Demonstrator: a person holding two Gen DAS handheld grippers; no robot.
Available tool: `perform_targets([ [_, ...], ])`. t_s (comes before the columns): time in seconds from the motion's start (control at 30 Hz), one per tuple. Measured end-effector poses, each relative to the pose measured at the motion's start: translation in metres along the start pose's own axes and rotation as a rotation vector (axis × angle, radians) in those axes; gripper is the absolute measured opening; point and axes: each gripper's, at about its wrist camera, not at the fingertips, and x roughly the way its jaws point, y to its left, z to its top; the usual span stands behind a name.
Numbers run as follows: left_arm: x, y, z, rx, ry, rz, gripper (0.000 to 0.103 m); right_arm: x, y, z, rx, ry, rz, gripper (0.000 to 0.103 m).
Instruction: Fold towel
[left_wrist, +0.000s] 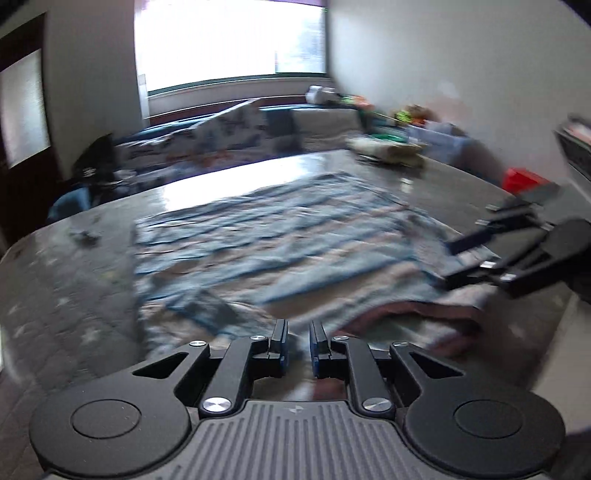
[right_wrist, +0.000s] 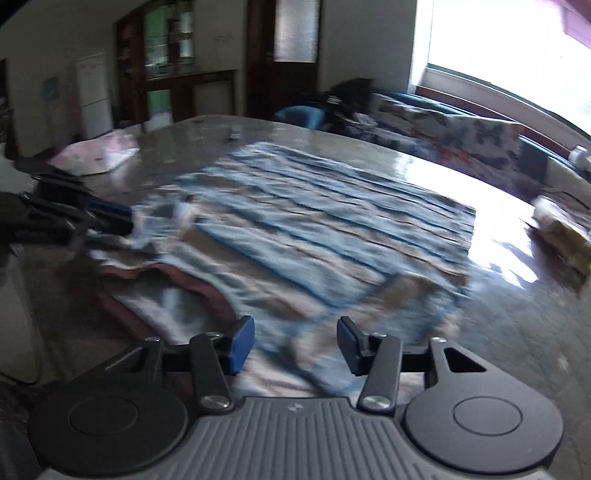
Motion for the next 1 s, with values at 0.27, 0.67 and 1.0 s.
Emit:
perform_targets([
  [0.27, 0.016, -0.013, -0.013, 0.064, 0.071, 0.024, 0.015, 0.027, 0.034, 0.005, -0.109, 0.019, 0.048, 0.03],
  [0.67, 0.03, -0.017, -0.011, 0.101, 0.079, 0.02, 0.02, 0.039, 0.038, 0.006, -0.127, 0.034, 0.075, 0.004],
  [1.0, 0.025, -0.013, -0.017, 0.113, 0.104, -0.059, 0.001, 0.029, 0.035, 0.004, -0.127, 0.04, 0.104, 0.0],
])
